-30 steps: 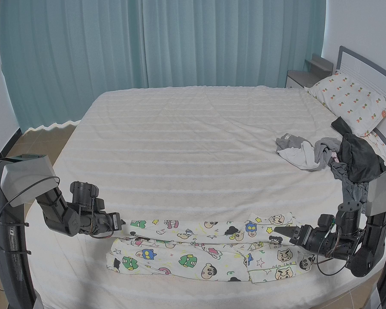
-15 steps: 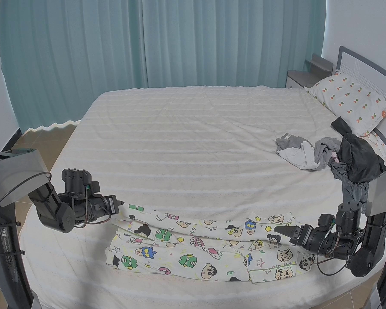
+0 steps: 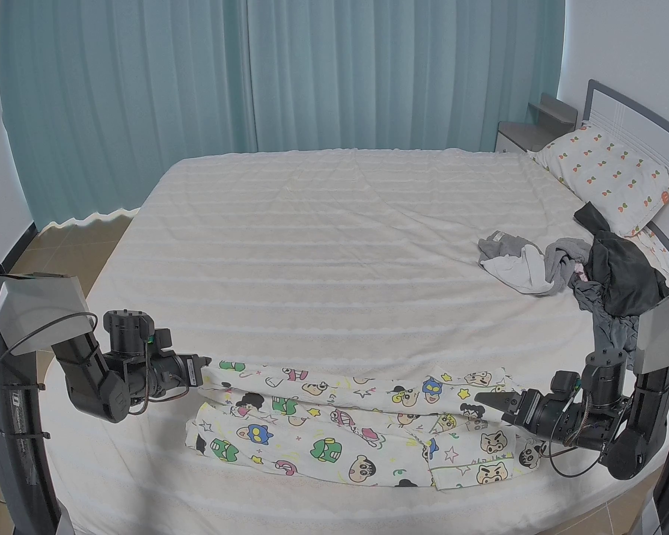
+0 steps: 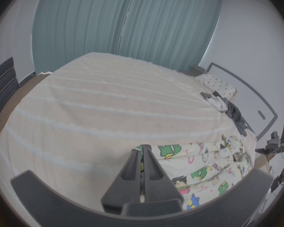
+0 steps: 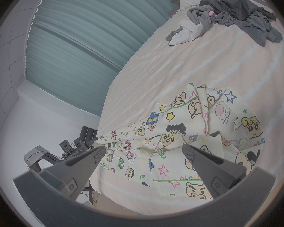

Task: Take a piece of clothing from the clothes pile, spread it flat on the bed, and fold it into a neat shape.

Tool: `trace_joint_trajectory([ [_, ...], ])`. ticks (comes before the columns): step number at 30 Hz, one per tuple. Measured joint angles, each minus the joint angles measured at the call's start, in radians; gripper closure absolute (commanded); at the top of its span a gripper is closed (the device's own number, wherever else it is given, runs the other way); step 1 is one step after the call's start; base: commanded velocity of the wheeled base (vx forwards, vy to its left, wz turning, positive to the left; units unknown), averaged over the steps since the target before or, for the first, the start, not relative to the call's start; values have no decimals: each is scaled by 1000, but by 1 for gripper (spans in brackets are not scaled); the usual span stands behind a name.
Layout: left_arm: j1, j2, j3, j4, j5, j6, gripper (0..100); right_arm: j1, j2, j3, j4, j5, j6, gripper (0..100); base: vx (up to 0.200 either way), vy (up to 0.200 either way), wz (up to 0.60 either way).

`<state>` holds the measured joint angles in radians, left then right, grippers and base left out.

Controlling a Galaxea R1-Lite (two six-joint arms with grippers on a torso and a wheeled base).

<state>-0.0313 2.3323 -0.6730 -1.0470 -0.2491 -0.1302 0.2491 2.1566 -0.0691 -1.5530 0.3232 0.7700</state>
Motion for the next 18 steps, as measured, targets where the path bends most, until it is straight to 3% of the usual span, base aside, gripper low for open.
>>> trace_joint_trajectory([
  [5, 15, 36, 7, 14, 14, 75, 100, 1, 1, 0, 0, 0, 0, 0, 0, 0, 0],
  [6, 16, 42, 8, 16, 22, 86, 0, 1, 2, 0, 0, 0, 0, 0, 0, 0, 0],
  [18, 15, 83, 51, 16, 84, 126, 0, 0, 9, 0, 0, 1, 1, 0, 0, 0, 0],
])
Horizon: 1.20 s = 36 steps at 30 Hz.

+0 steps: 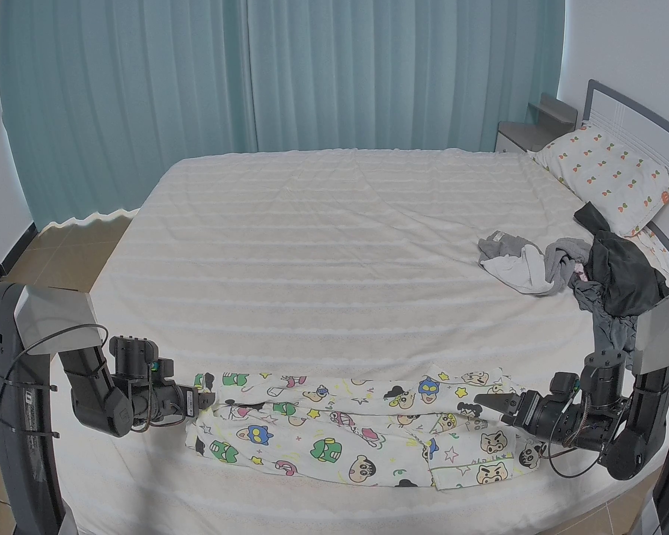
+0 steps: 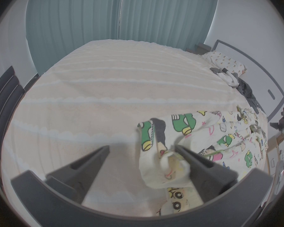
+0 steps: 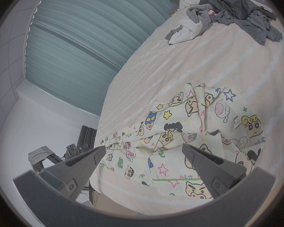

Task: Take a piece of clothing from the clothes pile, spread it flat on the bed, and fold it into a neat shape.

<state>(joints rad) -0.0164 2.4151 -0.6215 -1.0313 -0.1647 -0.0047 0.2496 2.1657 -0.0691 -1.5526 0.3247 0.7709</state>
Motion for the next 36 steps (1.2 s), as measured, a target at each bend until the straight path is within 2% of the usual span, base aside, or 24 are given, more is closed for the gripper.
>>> trace_joint_trajectory([
  [9, 14, -50, 7, 21, 7, -53, 0, 0, 2, 0, 0, 0, 1, 0, 0, 0, 0],
  [18, 8, -202, -62, 180, 5, -97, 0, 0, 3, 0, 0, 0, 1, 0, 0, 0, 0],
  [25, -61, -223, -100, 218, 6, -128, 0, 0, 4, 0, 0, 0, 1, 0, 0, 0, 0],
  [29, -104, -179, -108, 220, 49, -112, 0, 0, 4, 0, 0, 0, 1, 0, 0, 0, 0],
  [33, -143, -108, -120, 223, 141, -46, 0, 0, 5, 4, 0, 0, 1, 0, 0, 0, 0],
  [36, -160, -72, -120, 225, 168, -20, 0, 0, 5, 7, 0, 0, 0, 0, 0, 0, 0],
])
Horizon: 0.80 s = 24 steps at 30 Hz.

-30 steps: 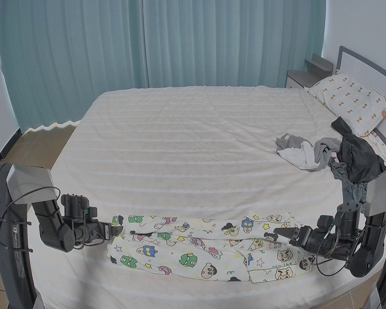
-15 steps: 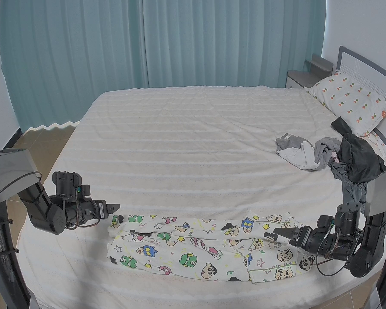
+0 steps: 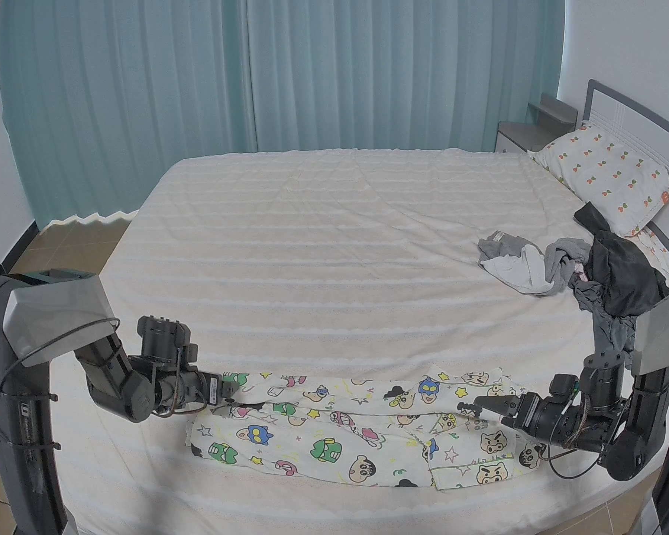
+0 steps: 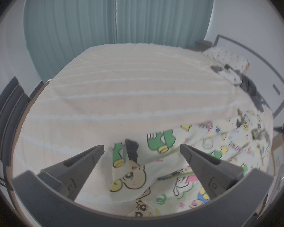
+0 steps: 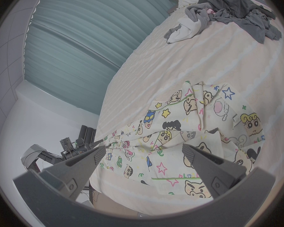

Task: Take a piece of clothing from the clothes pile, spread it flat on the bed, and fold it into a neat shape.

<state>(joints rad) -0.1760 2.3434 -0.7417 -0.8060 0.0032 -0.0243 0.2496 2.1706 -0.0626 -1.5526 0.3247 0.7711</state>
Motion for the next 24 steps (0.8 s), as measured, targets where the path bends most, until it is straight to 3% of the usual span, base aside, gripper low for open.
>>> trace_joint_trajectory([
  [12, -6, 41, 85, -10, 14, 53, 0, 0, 0, 6, 0, 0, -1, 0, 0, 0, 0],
  [20, 6, -19, 114, -9, 8, 16, 0, -2, -3, 12, 0, 0, -1, 0, 0, 0, 0],
  [24, 49, -81, 121, -4, -39, -20, 0, -4, -5, 13, 0, 0, -1, 0, 0, 0, 0],
])
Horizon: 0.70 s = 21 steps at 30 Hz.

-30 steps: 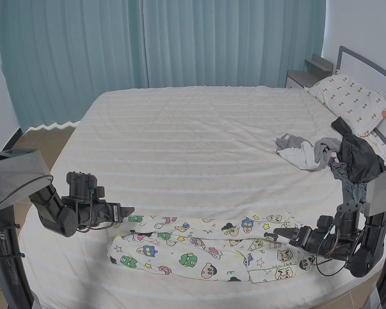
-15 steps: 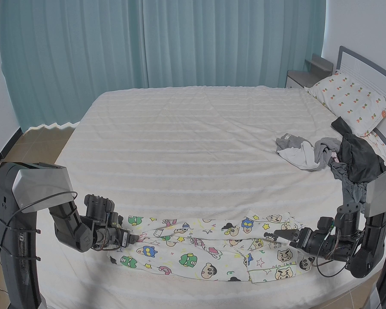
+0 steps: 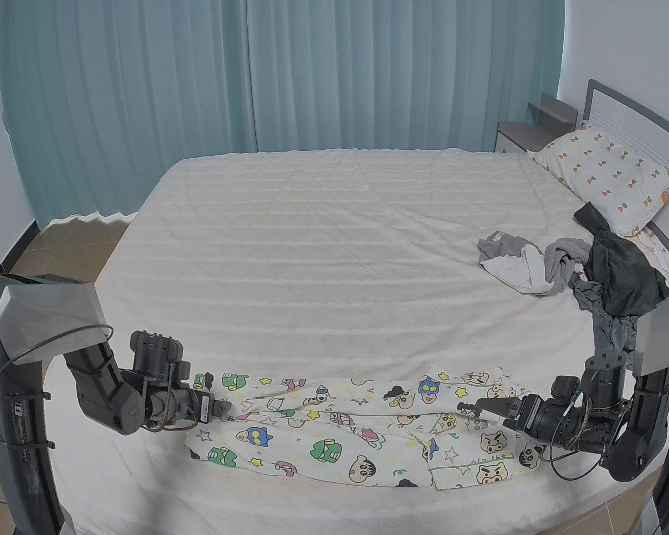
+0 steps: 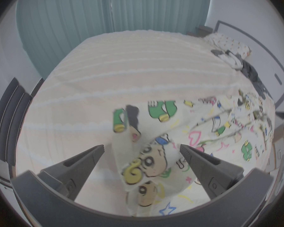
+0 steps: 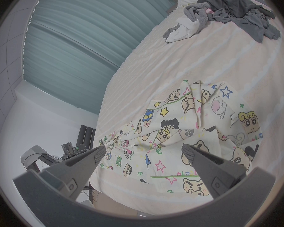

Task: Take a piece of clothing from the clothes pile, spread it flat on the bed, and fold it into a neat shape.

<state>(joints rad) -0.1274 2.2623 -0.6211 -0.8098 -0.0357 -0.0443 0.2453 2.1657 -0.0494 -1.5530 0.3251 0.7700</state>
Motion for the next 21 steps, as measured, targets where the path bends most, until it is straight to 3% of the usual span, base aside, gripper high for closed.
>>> trace_joint_trajectory([
  [7, 71, -73, 5, 26, -156, -74, 0, -1, -1, 4, 0, 0, 0, 0, 0, 0, 0],
  [13, 93, -59, -26, 37, -165, -86, 0, -1, -1, 6, 0, 0, 0, 0, 0, 0, 0],
  [21, 51, 29, -81, 36, -151, -81, 0, 0, -1, 6, 0, 0, -1, 0, 0, 0, 0],
])
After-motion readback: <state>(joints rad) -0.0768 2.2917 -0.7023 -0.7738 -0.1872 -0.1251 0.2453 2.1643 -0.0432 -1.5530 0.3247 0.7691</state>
